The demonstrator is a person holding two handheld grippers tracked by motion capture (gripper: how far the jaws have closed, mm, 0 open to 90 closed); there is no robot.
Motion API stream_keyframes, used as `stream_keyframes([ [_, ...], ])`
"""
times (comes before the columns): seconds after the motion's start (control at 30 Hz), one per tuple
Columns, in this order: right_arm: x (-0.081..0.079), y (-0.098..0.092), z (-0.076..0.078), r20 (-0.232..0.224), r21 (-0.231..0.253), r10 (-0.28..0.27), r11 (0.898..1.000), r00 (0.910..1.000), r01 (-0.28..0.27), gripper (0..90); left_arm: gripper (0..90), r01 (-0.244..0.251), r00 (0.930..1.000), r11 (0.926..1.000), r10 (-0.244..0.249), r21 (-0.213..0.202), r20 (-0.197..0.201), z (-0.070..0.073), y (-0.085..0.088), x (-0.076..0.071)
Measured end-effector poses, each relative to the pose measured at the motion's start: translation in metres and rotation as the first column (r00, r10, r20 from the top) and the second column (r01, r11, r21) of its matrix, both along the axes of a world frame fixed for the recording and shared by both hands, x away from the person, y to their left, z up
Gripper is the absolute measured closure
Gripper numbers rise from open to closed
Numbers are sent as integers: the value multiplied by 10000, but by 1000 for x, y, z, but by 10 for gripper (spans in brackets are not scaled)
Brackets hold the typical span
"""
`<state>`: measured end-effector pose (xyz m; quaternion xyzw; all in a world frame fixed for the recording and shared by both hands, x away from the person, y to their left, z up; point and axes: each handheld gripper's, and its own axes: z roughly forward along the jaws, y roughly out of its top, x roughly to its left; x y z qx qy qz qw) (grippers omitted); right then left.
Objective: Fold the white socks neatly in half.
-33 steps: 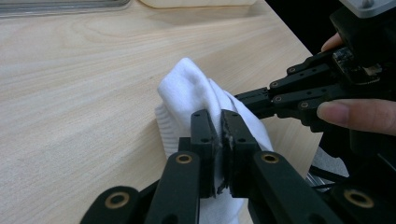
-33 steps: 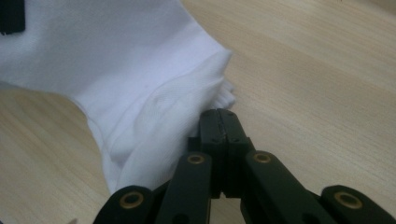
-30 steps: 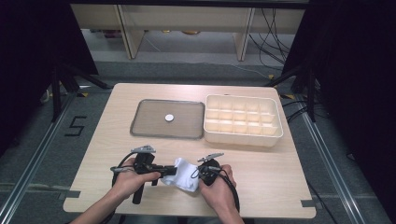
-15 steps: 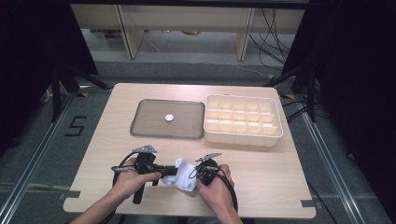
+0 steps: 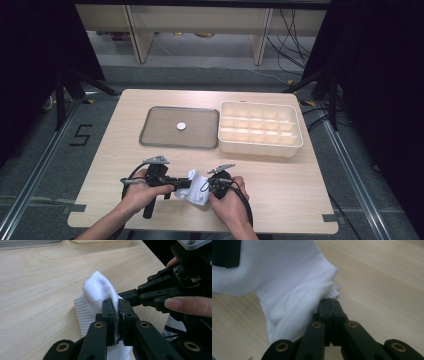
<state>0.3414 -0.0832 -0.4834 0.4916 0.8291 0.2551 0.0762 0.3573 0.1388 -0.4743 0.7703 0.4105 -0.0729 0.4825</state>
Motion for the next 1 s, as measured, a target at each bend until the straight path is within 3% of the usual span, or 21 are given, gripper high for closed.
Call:
stream_keyframes([
  [1.0,0,8,-2,84,2,85,10000,9999,-85,894,843,69,10000,10000,-69,4,29,0,-6,1],
])
